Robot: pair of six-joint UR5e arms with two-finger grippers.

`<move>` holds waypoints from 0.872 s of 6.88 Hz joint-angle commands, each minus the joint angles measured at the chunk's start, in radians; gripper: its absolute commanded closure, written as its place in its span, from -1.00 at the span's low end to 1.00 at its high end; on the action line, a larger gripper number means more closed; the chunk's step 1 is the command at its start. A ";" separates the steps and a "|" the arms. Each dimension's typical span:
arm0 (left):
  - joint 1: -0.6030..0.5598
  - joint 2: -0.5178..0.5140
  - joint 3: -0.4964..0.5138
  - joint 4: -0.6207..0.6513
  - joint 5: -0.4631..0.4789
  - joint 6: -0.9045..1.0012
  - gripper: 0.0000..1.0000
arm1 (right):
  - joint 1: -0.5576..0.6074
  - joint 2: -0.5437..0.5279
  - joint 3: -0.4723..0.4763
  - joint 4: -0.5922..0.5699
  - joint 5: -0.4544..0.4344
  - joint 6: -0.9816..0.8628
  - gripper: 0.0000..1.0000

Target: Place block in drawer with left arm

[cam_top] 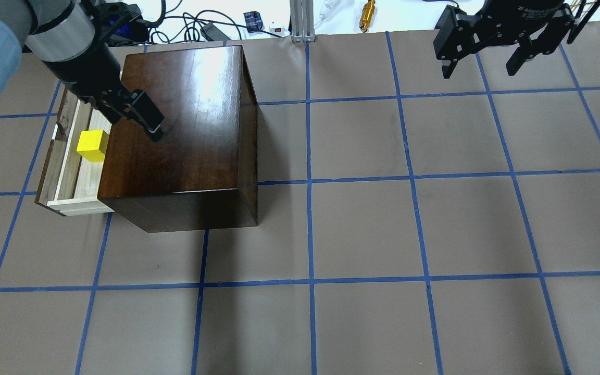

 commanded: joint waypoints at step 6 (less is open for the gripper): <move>-0.050 0.038 -0.017 0.214 0.045 -0.468 -1.00 | -0.001 0.002 0.000 0.000 -0.001 0.000 -1.00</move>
